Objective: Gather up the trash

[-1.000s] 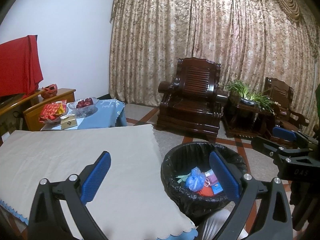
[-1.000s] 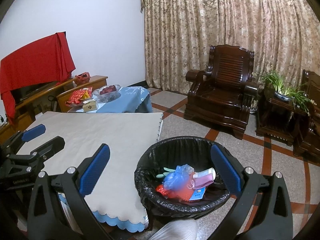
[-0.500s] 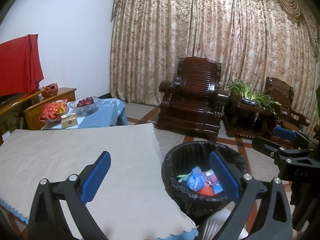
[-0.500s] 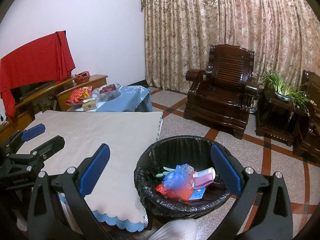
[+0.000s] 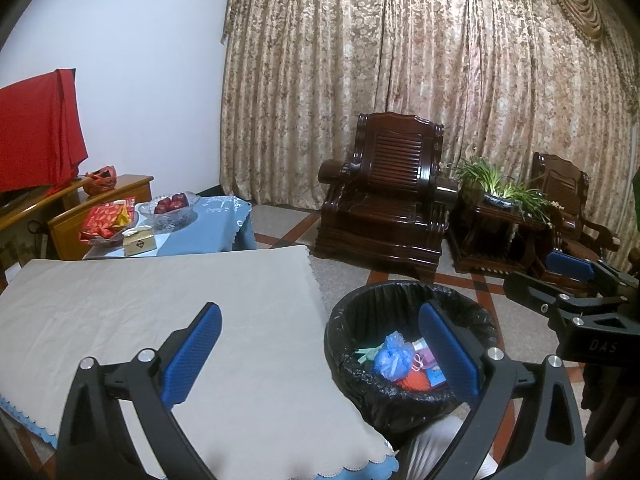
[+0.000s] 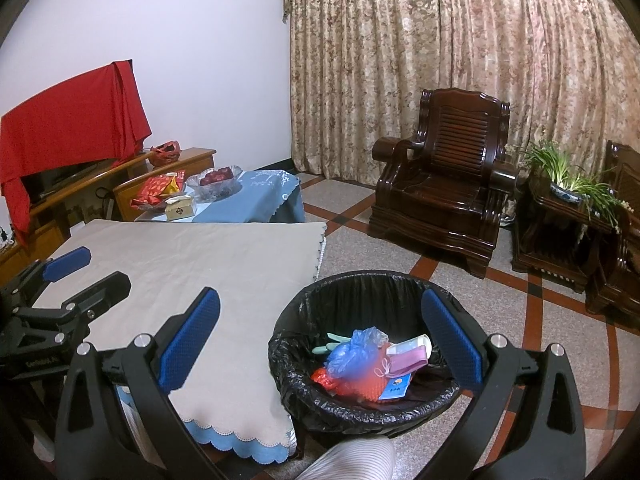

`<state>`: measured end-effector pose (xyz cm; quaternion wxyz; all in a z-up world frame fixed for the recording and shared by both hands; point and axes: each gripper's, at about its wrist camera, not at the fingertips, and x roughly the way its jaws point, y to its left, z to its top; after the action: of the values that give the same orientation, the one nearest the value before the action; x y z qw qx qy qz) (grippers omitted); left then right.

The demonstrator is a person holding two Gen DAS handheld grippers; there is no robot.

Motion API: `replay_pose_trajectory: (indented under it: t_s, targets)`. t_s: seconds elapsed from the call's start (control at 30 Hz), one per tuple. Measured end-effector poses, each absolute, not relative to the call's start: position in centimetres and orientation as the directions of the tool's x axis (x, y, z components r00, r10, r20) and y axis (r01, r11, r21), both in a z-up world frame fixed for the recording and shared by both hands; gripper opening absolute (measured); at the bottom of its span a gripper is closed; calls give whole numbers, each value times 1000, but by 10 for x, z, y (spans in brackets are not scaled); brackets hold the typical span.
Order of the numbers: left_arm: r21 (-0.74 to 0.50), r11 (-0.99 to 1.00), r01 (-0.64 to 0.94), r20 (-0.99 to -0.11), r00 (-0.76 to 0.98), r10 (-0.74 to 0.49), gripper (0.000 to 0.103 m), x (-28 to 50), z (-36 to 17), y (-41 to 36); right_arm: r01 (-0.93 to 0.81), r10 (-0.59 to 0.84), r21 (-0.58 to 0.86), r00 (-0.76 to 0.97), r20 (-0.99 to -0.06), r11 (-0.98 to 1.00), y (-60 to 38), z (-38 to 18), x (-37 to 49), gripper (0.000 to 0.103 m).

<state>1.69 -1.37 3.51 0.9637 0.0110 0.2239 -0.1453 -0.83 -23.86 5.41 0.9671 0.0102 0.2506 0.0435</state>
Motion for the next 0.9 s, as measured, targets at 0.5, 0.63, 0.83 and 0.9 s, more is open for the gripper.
replay_pose_trajectory:
  t_s: [0.5,0.63,0.83,0.9]
  targets:
    - [-45,958,284,-435,857,-275,97,18,35,-12,-79,89,41,870,-485,996,-238,53,-7,98]
    - [-44,958,285,-436,857,-275,97,18,35,-12,-79,88,41,870,-485,996,-238,54,-7,98]
    - [-45,957,285,-437,856,-275,97,18,36,-13,-79,89,41,869,-486,996,-238,54,-7,98]
    - [-43,957,286,-436,857,-275,97,18,36,-12,-79,89,40,869,-486,996,-237,54,-7,98]
